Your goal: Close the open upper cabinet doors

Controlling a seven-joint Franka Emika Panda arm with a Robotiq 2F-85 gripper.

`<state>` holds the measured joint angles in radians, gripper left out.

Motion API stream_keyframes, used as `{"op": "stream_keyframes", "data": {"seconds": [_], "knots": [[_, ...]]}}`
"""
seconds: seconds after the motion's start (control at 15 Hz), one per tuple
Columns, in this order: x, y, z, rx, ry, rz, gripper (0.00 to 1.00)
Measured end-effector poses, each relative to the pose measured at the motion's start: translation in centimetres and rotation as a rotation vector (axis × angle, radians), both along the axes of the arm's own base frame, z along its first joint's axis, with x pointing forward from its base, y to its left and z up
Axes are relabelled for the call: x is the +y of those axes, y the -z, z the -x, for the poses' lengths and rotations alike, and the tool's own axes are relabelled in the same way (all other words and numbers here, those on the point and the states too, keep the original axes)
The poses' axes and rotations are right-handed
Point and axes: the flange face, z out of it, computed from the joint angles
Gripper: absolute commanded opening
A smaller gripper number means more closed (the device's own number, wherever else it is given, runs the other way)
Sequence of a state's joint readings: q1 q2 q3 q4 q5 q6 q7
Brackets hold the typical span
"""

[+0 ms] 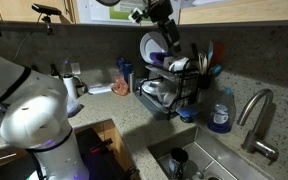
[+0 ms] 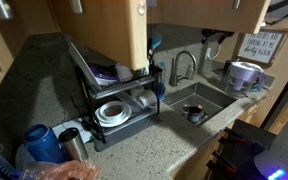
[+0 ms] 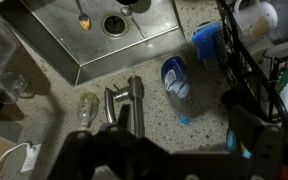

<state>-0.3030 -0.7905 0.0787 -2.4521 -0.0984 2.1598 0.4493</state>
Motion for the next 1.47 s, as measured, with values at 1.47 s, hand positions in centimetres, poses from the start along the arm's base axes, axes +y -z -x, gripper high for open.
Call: {"op": "stream_keyframes", "data": {"seconds": [1.47], "knots": [[-2.7, -8.7, 5.0, -0.383, 0.424, 0.133, 1.0]]}}
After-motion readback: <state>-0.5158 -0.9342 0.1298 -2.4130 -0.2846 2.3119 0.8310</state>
